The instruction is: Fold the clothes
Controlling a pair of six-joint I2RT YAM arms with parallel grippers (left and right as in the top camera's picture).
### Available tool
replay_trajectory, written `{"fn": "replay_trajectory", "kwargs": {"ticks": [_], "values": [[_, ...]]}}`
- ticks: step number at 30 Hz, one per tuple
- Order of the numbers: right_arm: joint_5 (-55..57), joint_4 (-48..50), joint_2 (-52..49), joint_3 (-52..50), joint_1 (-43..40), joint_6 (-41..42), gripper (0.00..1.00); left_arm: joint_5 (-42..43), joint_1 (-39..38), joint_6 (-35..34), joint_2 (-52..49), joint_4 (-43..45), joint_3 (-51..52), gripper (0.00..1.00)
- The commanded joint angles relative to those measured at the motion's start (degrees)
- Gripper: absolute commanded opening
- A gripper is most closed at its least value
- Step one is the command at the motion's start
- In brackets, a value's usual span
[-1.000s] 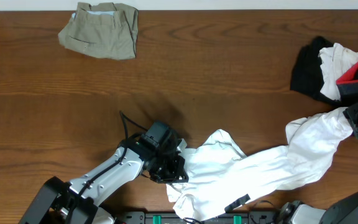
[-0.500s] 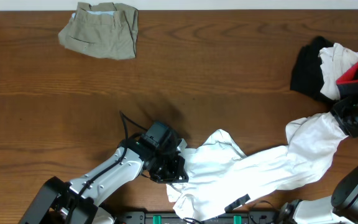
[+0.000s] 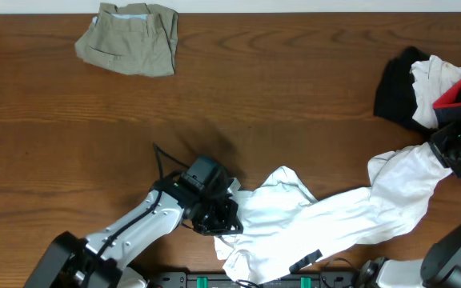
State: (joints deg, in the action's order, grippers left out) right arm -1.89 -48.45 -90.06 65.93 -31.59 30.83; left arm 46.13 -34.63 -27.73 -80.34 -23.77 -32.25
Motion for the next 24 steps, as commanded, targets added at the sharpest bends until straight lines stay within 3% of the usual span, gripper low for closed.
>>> {"fn": "replay_trajectory", "kwargs": {"ticks": [1, 10, 24], "values": [[0.37, -0.66, 2.49, 0.17, 0.48, 0.00, 0.01, 1.27, -0.17, -0.50, 3.56, -0.07, 0.00, 0.06], [-2.54, -2.73, 6.80, 0.57, 0.50, -0.11, 0.01, 1.25, -0.17, -0.66, 14.88, -0.09, -0.04, 0.06], [-14.49, -8.81, 27.26, 7.98, 0.55, -4.26, 0.01, -2.23, -0.15, -3.10, 41.40, 3.56, -7.28, 0.06]]}}
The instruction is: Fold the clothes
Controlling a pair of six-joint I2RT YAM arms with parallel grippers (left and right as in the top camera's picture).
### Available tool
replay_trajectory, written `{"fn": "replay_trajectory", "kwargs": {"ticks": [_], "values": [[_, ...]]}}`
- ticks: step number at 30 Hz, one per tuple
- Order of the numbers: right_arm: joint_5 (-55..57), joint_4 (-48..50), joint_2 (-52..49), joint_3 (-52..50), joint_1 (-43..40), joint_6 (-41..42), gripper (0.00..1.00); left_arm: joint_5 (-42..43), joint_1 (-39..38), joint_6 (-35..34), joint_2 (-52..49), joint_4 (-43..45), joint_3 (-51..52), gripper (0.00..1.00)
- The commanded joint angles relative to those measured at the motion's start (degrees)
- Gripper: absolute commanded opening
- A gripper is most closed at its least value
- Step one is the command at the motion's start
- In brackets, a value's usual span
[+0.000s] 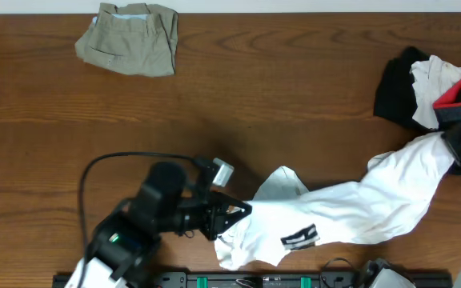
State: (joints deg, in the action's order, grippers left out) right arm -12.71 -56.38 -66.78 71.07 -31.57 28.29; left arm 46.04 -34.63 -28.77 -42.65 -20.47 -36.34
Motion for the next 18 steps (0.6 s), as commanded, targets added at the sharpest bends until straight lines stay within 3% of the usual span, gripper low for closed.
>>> {"fn": "replay_trajectory", "kwargs": {"ticks": [1, 7, 13, 18], "values": [[-4.37, -1.27, 5.27, 3.43, 0.52, -1.81, 0.01, -2.51, -0.15, -2.19, 4.81, 0.44, -3.98, 0.05], [-11.91, -1.77, 12.26, 5.53, 0.52, -1.18, 0.01, -5.09, -0.15, -2.19, 7.78, 2.25, -11.37, 0.06], [-10.99, -1.25, 16.04, 6.71, 0.46, 0.00, 0.01, -9.33, 1.53, -0.09, 7.76, 2.78, -21.77, 0.06], [-8.94, -0.85, 16.74, 9.11, 0.46, 1.57, 0.01, -20.74, 4.87, 3.50, 7.76, -2.67, -29.86, 0.06]]}}
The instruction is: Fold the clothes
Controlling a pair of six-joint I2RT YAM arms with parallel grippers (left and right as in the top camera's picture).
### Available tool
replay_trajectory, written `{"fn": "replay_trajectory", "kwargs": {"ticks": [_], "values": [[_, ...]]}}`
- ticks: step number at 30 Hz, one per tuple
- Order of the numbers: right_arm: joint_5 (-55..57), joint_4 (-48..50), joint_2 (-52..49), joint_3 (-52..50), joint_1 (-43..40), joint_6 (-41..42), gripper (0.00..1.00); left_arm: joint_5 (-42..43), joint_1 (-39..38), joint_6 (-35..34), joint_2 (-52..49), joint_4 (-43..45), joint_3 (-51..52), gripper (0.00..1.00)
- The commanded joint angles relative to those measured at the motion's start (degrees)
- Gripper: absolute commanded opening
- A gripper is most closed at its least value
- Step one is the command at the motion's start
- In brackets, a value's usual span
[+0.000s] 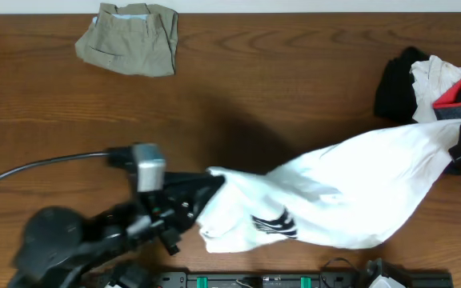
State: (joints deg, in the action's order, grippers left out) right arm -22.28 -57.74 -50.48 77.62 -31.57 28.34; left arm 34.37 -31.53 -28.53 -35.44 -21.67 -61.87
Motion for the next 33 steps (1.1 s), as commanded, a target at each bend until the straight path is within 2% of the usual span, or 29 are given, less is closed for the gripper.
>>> {"fn": "replay_trajectory", "kwargs": {"ticks": [1, 8, 13, 15, 18, 19, 23, 25, 29, 33], "values": [[0.63, 0.87, 0.39, 3.13, 0.46, 2.10, 0.01, -12.59, 2.51, 3.85, 0.55, -2.80, -5.81, 0.06], [4.17, 2.27, 0.33, 4.81, 0.46, 4.00, 0.01, -30.32, 4.59, 7.91, 0.55, -10.54, -11.96, 0.07], [4.50, 4.33, 0.22, 4.85, 0.46, 5.18, 0.01, -51.52, 4.59, 9.90, 0.35, -14.25, -12.52, 0.07], [4.48, 4.57, 0.17, 4.85, 0.46, 5.97, 0.01, -54.66, 4.59, 11.41, 0.15, -15.17, -12.52, 0.07], [4.48, 4.31, -0.11, 4.83, 0.46, 5.92, 0.02, -53.13, 4.57, 11.37, -0.15, -17.18, -12.52, 0.11], [4.48, 3.96, -0.24, 4.83, 0.46, 5.92, 0.01, -51.67, 4.57, 11.26, -0.37, -18.45, -12.52, 0.16], [4.48, 3.02, -0.63, 4.83, 0.46, 5.90, 0.01, -42.82, 4.57, 10.25, -2.32, -24.96, -12.04, 0.63], [4.44, 2.60, -0.87, 4.83, 0.46, 5.88, 0.01, -38.21, 4.57, 10.25, -4.37, -28.57, -11.17, 0.80], [3.58, 2.34, -1.53, 4.83, 0.48, 5.27, 0.01, -30.49, 4.57, 10.32, -10.84, -32.81, -9.38, 1.00], [3.39, 1.27, -1.99, 4.83, 0.48, 4.59, 0.01, -28.55, 4.59, 10.54, -21.24, -33.14, -8.52, 0.98]]}}
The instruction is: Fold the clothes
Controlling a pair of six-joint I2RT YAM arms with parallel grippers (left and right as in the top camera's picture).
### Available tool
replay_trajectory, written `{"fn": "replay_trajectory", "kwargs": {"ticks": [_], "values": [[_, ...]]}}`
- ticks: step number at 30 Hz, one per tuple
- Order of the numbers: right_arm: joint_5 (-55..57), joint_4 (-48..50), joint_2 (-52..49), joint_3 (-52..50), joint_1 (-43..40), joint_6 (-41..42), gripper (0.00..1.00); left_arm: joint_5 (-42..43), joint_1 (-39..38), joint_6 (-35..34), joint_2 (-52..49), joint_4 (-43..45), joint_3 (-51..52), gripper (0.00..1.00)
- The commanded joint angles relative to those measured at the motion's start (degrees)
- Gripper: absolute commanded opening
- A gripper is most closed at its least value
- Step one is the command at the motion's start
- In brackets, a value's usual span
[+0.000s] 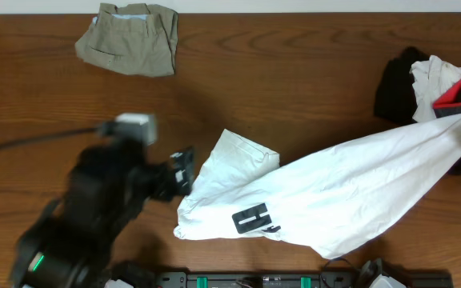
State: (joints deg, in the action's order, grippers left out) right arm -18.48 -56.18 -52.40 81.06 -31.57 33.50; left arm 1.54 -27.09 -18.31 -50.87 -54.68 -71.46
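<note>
A white garment [334,192] with a black label [254,218] hangs stretched across the table's front half in the overhead view. My left gripper [184,171] is shut on its left edge; that arm is blurred. At the far right my right gripper is shut on the garment's other end and is mostly cut off by the frame edge. A flap of the cloth stands up near the left end.
Folded khaki shorts [129,38] lie at the back left. At the back right sits a pile of a black garment [393,94], a white one [433,76] and a red one. A cable trails left from the left arm.
My left gripper has shifted a little left and toward the back with the cloth's edge. The garment now spreads wider and flatter, with a flap raised at its left end. The right gripper stays put.
The white garment lay bunched at the front, my left gripper at its left end and my right gripper on its right end. The left end was then raised and drawn leftward. Now the cloth hangs stretched between both grippers.
</note>
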Motion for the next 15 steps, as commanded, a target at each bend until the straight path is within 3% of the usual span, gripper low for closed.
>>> {"fn": "replay_trajectory", "kwargs": {"ticks": [1, 8, 15], "values": [[-0.42, -0.42, -0.11, 1.40, 0.48, -1.16, 0.02, 4.28, 0.15, 0.74, -8.74, 0.26, 1.07, 0.98], [0.11, -0.63, -0.11, 1.40, 0.46, -4.07, 0.01, 4.90, 0.79, 0.72, -26.53, 4.42, 1.07, 0.98], [0.28, -0.61, -0.11, 1.40, 0.46, -5.27, 0.01, 13.44, 6.64, 3.72, -35.58, 6.60, 1.07, 0.98]]}}
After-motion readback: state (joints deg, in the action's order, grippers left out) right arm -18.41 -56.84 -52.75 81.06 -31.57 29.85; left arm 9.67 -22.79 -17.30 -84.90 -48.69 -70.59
